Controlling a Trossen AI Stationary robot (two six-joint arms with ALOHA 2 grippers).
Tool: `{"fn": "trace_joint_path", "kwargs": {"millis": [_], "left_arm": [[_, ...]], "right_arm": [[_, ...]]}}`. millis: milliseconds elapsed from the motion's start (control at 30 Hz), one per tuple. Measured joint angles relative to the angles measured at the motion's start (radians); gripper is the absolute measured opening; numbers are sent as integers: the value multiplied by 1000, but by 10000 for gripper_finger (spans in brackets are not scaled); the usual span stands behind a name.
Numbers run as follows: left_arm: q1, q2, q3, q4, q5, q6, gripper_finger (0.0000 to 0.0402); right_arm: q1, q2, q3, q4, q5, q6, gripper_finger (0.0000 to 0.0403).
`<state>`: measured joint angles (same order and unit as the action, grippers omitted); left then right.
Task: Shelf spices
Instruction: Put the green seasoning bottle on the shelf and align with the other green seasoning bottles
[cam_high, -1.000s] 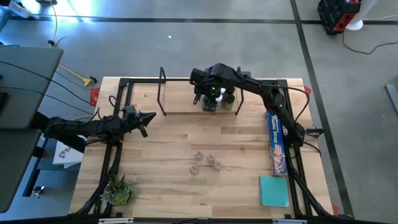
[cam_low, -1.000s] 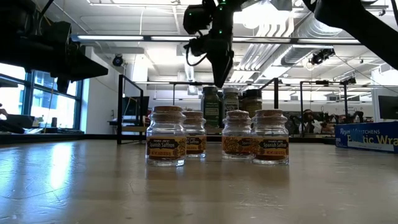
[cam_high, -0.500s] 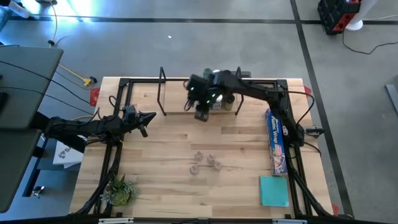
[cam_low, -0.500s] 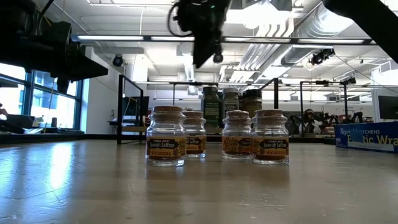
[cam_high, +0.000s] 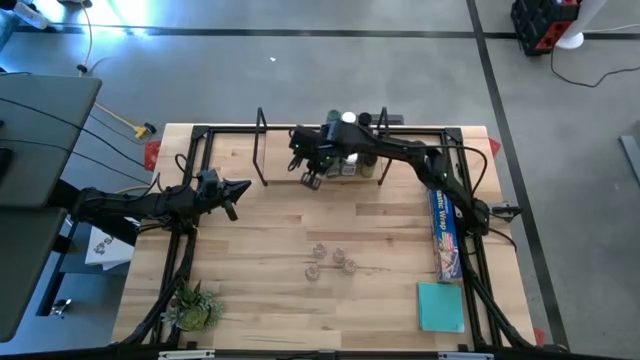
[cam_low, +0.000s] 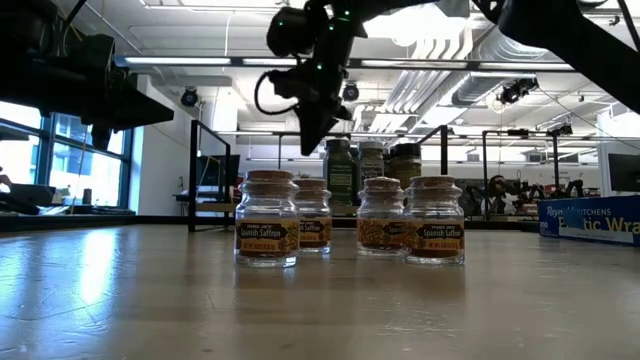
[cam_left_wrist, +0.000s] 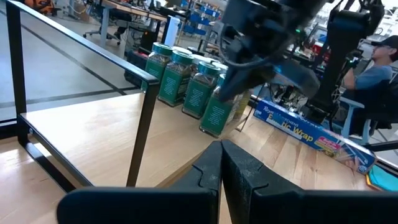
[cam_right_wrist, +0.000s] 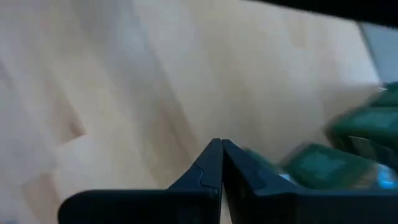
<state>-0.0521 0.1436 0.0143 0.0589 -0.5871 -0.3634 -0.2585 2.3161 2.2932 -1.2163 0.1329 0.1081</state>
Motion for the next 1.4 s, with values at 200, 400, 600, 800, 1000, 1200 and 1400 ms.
{"fn": "trace_joint_path", "kwargs": {"millis": [200, 400, 600, 800, 1000, 1200, 1400], "left_arm": [[0, 0, 0, 0, 0, 0, 5], [0, 0, 0, 0, 0, 0, 5], [0, 0, 0, 0, 0, 0, 5], [0, 0, 0, 0, 0, 0, 5], [0, 0, 0, 0, 0, 0, 5], [0, 0, 0, 0, 0, 0, 5], [0, 0, 0, 0, 0, 0, 5]], "right_arm": [[-25, 2, 0, -51, 22, -3, 2], [-40, 2, 0, -52, 32, -20, 2], [-41, 3, 36, -52, 35, -22, 2], [-43, -17, 62, -4, 63, -19, 2], [-100, -25, 63, 93, 76, -5, 2], [-183, -22, 62, 196, 75, -3, 2], [-241, 3, 60, 189, -6, -38, 2]]}}
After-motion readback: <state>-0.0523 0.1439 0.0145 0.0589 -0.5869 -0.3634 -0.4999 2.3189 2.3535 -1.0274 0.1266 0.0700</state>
